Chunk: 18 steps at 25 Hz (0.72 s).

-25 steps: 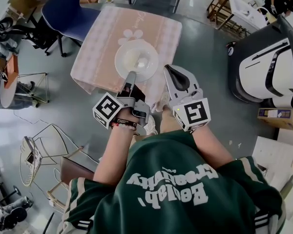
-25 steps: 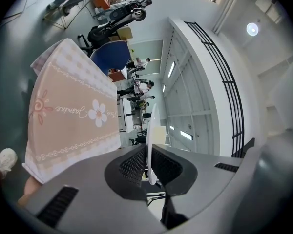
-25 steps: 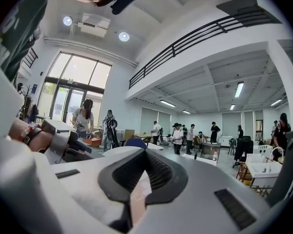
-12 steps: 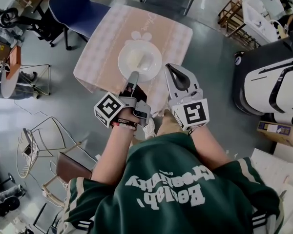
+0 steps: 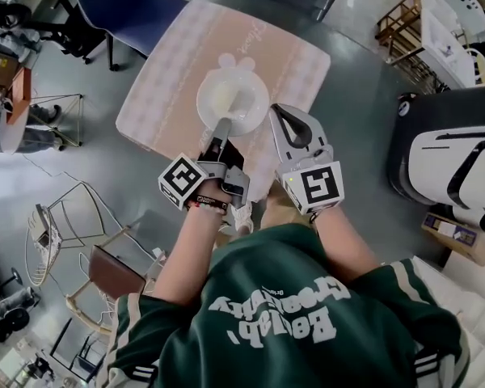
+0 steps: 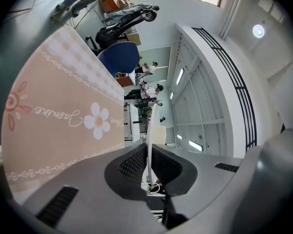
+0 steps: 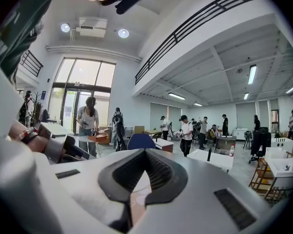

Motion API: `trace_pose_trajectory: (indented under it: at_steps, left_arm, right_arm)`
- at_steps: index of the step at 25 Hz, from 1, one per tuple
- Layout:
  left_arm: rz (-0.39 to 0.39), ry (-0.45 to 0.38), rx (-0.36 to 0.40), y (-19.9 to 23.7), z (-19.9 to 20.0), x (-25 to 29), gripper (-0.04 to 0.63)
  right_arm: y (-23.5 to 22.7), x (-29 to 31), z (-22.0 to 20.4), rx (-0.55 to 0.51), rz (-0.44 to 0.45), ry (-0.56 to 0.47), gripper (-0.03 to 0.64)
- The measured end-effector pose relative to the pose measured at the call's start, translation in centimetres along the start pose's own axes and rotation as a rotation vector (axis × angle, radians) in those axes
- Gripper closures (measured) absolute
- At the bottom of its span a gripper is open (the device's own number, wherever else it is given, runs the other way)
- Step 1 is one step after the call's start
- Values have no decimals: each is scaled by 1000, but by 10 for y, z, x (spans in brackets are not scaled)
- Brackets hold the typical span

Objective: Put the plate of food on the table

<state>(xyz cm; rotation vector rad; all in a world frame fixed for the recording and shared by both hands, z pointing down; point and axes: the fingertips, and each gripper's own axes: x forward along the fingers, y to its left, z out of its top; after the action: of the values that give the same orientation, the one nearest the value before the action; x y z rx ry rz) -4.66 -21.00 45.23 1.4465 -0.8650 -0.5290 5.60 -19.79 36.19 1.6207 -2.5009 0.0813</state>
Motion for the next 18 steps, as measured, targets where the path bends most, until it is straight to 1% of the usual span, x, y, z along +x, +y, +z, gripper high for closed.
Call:
trace_pose_trajectory:
  at_steps: [6,10,15,18]
  left_arm:
    - [78,-35,-17,36,9,43,569]
    - [99,-58,-27,59,16,65,569]
    - [142,-76,-39,91,20,84,568]
    - [161,-93,-60,110,25,95,568]
  right_arm:
    - [-23,36,-26,49,61,39,603]
    - [-38,63,-48,51,93,54,603]
    - [-45,90,-71,65,129,83,603]
    - [-48,105,-85,79,146,102,603]
